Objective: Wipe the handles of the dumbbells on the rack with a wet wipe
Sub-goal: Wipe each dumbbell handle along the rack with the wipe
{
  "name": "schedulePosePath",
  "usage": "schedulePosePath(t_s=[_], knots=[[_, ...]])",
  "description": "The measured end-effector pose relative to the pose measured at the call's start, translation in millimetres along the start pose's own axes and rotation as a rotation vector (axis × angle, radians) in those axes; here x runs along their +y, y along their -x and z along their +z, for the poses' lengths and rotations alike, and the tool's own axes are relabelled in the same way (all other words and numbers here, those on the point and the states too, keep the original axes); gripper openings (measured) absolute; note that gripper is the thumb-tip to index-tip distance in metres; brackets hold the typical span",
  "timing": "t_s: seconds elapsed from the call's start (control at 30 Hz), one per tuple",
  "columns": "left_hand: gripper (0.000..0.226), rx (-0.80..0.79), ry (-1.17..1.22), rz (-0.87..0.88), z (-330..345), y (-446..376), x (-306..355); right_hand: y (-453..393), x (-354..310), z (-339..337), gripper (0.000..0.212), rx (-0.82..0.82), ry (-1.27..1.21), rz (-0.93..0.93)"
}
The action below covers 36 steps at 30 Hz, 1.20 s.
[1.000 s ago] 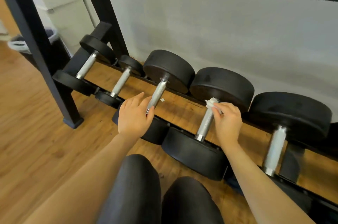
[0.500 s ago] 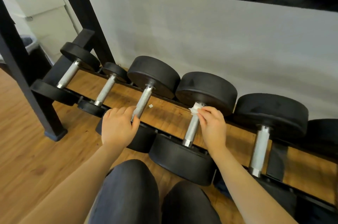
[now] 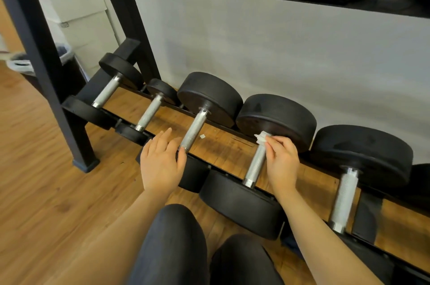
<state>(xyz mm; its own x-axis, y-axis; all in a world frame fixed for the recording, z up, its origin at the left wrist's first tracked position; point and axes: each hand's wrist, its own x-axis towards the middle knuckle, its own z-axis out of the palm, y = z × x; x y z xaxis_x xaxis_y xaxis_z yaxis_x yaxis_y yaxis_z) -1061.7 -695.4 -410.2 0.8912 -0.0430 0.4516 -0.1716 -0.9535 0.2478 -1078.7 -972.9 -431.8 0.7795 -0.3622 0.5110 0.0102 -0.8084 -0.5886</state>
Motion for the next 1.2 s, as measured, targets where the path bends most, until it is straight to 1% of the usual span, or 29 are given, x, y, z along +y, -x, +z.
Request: schedulePosePath(t_s=[0.17, 0.3, 0.47, 0.53, 0.63, 0.7, 0.8, 0.83, 0.93, 0.97, 1.1, 1.2], knots=[[0.049, -0.02, -0.041, 0.039, 1.5, 22.2, -4.7, 4.9, 0.9, -6.6, 0.023, -0.006, 0.033, -0.016], [0.051, -0.02, -0.039, 0.006, 0.9, 21.7, -1.1, 5.7, -0.7, -9.7, 0.023, -0.023, -0.025, 0.084], [0.051, -0.016, -0.041, 0.002, 1.6, 22.3, -1.1, 3.9, -2.0, -5.5, 0.024, 0.0, -0.096, 0.149], [0.051, -0.003, -0.034, -0.002, 1.7, 22.5, 0.1, 3.8, -1.3, -5.8, 0.025, -0.022, -0.089, 0.119], [0.05, 0.021, -0.021, -0.003, 2.6, 22.4, 1.0, 4.7, 0.6, -5.5, 0.024, -0.07, -0.067, 0.025], [0.05, 0.04, -0.015, -0.003, 3.6, 22.5, 0.7, 4.1, -0.2, -4.5, 0.023, -0.043, -0.067, 0.058], [0.05, 0.06, -0.005, 0.001, 4.8, 22.3, 0.1, 2.5, -2.8, -4.4, 0.023, 0.015, -0.07, 0.168], [0.05, 0.066, -0.003, 0.004, 5.0, 22.3, 0.0, 2.6, -3.2, -4.9, 0.023, 0.009, -0.068, 0.17], [0.05, 0.08, 0.003, 0.0, 6.4, 22.7, -0.7, 3.9, -2.9, -5.6, 0.023, -0.03, -0.06, 0.084], [0.049, 0.084, 0.003, 0.0, 6.9, 22.7, -1.0, 3.9, -2.7, -5.2, 0.023, -0.029, -0.071, 0.084], [0.049, 0.089, -0.012, 0.007, 8.9, 21.6, -2.6, 1.7, -4.3, -2.4, 0.023, 0.056, -0.162, 0.223], [0.05, 0.094, -0.011, 0.002, 8.7, 21.5, -2.0, 3.3, -5.9, -4.1, 0.024, 0.015, -0.199, 0.204]])
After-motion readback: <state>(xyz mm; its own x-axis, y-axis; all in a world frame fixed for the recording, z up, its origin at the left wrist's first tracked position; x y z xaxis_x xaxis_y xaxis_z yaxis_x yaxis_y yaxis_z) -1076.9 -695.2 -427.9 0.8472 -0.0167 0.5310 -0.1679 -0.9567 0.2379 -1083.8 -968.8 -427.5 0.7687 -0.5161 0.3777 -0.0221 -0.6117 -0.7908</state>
